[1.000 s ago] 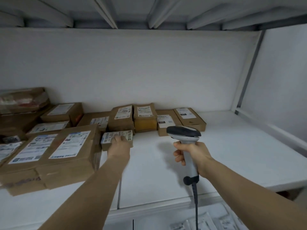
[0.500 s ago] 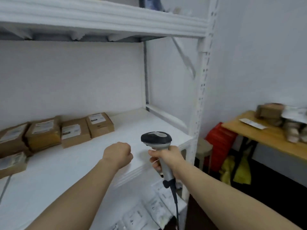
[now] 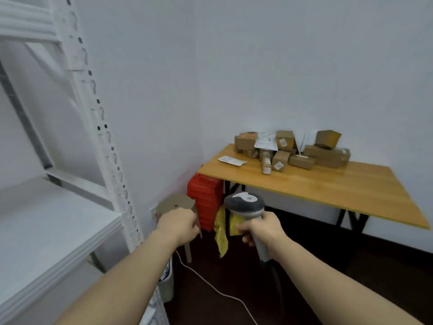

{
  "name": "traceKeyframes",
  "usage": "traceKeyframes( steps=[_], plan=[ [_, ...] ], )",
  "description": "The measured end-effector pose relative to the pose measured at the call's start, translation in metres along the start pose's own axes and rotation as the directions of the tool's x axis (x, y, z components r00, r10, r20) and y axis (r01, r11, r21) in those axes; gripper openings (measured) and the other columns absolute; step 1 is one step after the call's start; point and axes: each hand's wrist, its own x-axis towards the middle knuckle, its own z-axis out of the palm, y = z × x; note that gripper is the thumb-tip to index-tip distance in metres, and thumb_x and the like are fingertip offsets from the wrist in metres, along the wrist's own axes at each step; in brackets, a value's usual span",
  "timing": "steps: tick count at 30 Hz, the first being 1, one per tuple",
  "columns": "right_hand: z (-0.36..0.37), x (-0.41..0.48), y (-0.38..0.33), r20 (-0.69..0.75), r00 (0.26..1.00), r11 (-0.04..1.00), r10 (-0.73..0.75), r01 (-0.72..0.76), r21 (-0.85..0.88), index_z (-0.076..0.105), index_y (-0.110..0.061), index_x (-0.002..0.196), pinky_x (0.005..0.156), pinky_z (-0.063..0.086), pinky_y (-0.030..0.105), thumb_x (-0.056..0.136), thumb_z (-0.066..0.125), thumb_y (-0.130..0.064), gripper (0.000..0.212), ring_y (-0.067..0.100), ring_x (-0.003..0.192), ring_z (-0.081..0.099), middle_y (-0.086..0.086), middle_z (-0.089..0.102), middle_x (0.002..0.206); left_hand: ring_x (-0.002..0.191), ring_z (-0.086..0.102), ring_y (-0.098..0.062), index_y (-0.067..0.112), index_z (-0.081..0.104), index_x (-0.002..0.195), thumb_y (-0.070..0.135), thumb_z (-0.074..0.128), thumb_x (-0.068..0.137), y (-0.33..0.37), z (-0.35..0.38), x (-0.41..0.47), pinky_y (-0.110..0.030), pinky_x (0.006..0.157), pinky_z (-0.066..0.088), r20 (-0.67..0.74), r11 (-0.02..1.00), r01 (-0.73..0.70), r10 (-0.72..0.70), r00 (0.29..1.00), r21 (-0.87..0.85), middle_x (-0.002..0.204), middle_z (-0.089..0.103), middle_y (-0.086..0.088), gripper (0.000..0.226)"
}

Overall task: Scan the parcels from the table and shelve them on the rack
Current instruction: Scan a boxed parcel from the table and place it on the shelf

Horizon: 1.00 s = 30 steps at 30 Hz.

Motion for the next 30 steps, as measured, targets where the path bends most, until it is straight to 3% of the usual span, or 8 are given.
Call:
traceKeyframes(
  steps=[6,14,25,30],
  plan=[
    [-0.083,0.060,0.023,-0.200,0.976,0.997,0.080,-0.078,0.021,0.064,-0.002,0.078,0.046,0.047,0.027,0.077,0.074,-0.002,0.011,0.015,0.041,0.057,0.007,0.066,0.057,0.092,0.063,-0.024,0.019,0.069,0.098,0.028,0.049,0.085,0.064,0.014,0.091,-0.032,0.067,0.048,0.027,0.989,-0.131,0.133,0.991,-0.070,0.100,0.067,-0.001,0.026],
    [-0.149,0.173,0.012,-0.361,0.923,0.991,0.135,-0.133,0.032,0.065,0.000,0.079,0.046,0.047,0.027,0.080,0.074,-0.005,0.010,0.015,0.042,0.057,0.005,0.065,0.055,0.094,0.063,-0.022,0.019,0.069,0.101,0.026,0.051,0.085,0.108,0.024,0.243,-0.029,0.067,0.047,0.073,0.961,-0.192,0.210,0.975,-0.198,0.102,0.067,0.002,0.025],
    [-0.229,0.310,-0.017,-0.400,0.897,0.981,0.189,-0.157,0.110,0.065,0.002,0.088,0.047,0.045,0.026,0.081,0.073,-0.006,0.014,0.016,0.046,0.056,0.009,0.066,0.064,0.093,0.060,-0.020,0.019,0.065,0.095,0.027,0.053,0.089,0.170,0.030,0.434,-0.027,0.066,0.042,0.191,0.956,-0.178,0.225,0.955,-0.234,0.097,0.062,0.000,0.016],
    [-0.266,0.400,-0.013,-0.362,0.917,0.983,0.169,-0.132,0.125,0.065,0.002,0.085,0.046,0.044,0.027,0.080,0.074,-0.005,0.012,0.017,0.045,0.055,0.011,0.066,0.064,0.105,0.057,-0.020,0.018,0.061,0.116,0.031,0.053,0.090,0.203,0.059,0.518,-0.026,0.074,0.043,0.233,0.967,-0.052,0.113,0.966,-0.251,0.115,0.061,-0.001,0.030]
  ],
)
